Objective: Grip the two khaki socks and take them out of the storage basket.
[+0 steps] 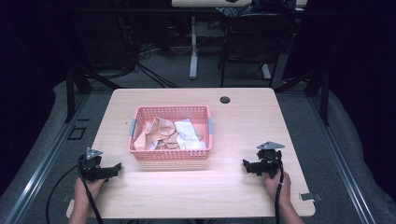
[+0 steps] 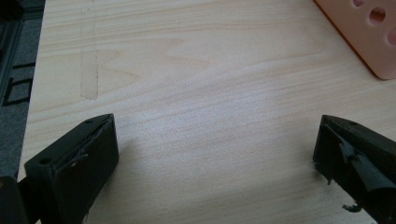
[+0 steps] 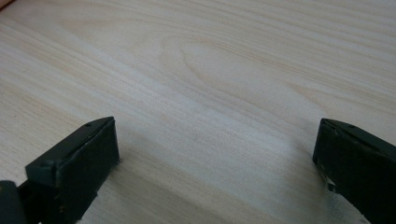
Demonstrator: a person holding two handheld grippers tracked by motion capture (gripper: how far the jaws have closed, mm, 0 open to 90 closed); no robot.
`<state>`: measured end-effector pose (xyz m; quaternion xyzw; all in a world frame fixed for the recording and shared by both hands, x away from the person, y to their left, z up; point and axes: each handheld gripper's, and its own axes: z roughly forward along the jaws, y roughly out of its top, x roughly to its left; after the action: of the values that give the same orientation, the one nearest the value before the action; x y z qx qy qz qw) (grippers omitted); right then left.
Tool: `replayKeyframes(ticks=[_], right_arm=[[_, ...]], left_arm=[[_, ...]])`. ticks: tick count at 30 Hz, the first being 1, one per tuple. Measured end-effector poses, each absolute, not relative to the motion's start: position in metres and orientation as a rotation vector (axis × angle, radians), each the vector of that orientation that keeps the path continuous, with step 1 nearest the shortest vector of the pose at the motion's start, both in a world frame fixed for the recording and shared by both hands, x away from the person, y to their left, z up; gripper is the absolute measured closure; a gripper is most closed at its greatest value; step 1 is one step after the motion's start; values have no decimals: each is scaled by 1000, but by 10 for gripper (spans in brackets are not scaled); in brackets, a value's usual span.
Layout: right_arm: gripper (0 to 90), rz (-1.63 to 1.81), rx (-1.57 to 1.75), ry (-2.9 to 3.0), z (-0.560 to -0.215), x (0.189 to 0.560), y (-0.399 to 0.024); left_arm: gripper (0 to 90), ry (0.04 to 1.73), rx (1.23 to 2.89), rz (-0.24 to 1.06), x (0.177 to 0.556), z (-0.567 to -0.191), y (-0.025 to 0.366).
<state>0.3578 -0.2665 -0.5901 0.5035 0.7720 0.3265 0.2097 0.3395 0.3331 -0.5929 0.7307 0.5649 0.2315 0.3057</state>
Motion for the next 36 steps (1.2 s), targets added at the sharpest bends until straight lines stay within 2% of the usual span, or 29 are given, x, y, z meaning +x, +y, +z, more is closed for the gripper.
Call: replayKeyframes(ticks=[22, 33, 36], right_arm=[[0, 909, 1400, 2147, -590, 358, -267], [0, 904, 1399, 2153, -590, 358, -267], [0, 904, 1399, 2153, -590, 358, -267]], left_arm=[[0, 1464, 1994, 647, 340, -589, 329], [0, 1396, 2009, 594, 337, -554, 318], [0, 1442, 2021, 591, 337, -545, 316]])
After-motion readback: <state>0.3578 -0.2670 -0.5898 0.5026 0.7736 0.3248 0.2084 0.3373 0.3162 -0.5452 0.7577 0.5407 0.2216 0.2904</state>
